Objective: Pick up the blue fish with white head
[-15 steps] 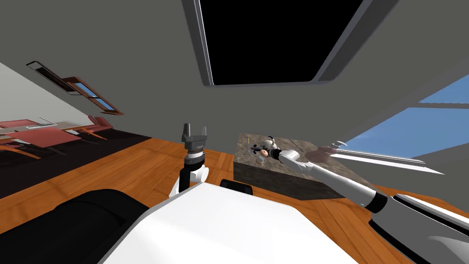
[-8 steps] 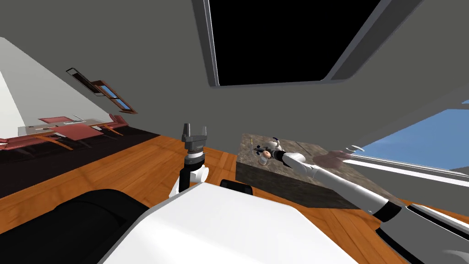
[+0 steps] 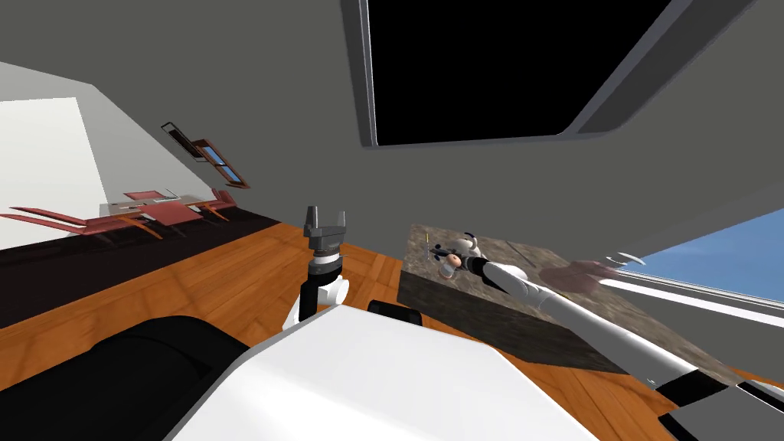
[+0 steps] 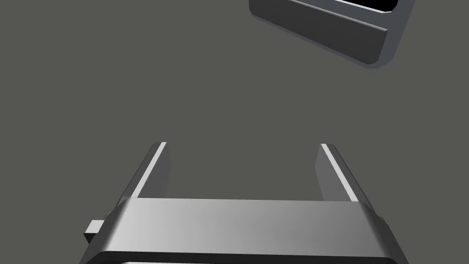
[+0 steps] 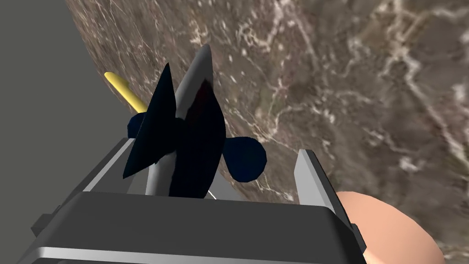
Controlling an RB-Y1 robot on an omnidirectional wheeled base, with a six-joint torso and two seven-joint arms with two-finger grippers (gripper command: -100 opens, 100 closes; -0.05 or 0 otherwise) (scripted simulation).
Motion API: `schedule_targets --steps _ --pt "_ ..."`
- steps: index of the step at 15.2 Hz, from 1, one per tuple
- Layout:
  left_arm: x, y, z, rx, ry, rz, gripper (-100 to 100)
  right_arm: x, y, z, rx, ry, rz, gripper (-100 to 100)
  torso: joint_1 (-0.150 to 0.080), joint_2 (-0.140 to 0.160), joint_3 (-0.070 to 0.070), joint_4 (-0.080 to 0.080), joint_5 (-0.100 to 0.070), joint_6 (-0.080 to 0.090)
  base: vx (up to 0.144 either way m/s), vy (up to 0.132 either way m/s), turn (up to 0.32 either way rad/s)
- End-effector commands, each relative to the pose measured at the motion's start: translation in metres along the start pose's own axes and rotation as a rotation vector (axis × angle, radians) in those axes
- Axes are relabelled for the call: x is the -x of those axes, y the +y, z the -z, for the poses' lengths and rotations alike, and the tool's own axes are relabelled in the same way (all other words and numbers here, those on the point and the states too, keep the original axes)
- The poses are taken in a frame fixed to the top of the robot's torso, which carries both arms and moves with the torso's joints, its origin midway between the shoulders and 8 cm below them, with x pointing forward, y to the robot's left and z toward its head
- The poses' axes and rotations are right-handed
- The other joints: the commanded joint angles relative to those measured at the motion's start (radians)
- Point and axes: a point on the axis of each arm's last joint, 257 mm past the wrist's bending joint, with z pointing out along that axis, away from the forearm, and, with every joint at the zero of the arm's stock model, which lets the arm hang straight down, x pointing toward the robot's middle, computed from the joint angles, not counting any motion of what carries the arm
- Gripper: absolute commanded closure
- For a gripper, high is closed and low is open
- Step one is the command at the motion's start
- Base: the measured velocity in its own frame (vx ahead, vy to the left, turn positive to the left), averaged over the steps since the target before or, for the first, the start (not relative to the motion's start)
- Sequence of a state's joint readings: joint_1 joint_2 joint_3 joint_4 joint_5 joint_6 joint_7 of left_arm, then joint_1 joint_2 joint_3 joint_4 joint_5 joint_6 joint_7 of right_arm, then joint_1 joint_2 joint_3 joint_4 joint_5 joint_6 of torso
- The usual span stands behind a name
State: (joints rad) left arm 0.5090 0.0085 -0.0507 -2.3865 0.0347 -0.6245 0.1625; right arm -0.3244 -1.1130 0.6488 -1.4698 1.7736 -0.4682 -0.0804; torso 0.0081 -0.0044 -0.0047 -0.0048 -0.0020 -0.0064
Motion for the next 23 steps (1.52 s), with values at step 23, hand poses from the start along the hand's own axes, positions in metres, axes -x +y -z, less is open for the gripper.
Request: schedule_targets --steps 23 --pt "0.000 0.000 0.000 0.000 0.000 0.000 0 -0.136 0.054 0.087 -0.056 0.122 -0.148 -100 -0.001 -0.011 -0.009 -0.007 -0.005 -0.005 -0.004 0.037 0.115"
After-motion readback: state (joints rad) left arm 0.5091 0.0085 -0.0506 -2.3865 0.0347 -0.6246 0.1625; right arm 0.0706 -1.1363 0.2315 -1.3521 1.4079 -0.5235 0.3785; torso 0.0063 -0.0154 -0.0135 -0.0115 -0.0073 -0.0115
